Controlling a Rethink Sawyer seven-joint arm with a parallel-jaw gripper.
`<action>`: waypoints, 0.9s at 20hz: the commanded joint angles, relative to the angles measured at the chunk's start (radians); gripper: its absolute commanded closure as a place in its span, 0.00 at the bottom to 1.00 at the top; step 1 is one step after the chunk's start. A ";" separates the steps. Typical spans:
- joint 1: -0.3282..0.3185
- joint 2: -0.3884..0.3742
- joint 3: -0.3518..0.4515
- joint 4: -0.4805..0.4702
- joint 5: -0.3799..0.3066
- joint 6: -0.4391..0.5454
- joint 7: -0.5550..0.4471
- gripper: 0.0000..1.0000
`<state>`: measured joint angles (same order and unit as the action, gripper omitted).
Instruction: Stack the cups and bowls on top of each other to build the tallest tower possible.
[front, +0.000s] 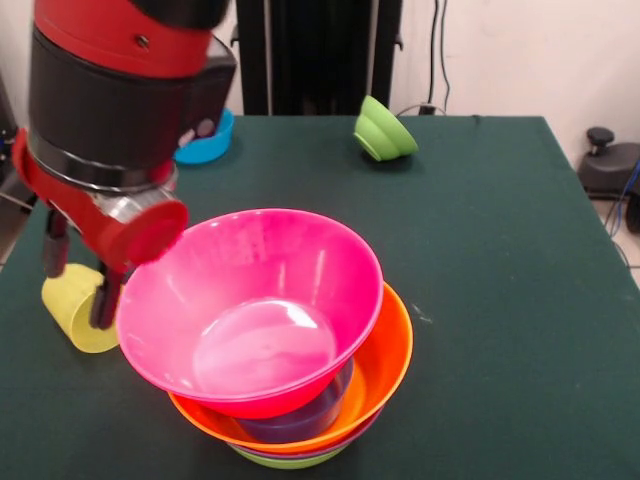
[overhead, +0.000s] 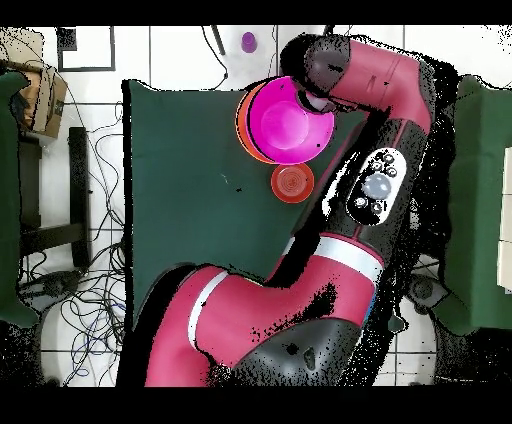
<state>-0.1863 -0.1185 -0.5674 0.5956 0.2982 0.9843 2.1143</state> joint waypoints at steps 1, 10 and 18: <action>0.035 0.043 0.058 -0.026 0.011 0.062 0.178 0.00; -0.017 -0.059 0.249 0.039 -0.041 0.145 -0.492 0.00; -0.069 -0.117 0.330 0.102 -0.096 0.122 -0.684 0.00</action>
<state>-0.2140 -0.1724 -0.4125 0.5869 0.2893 1.0108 1.8813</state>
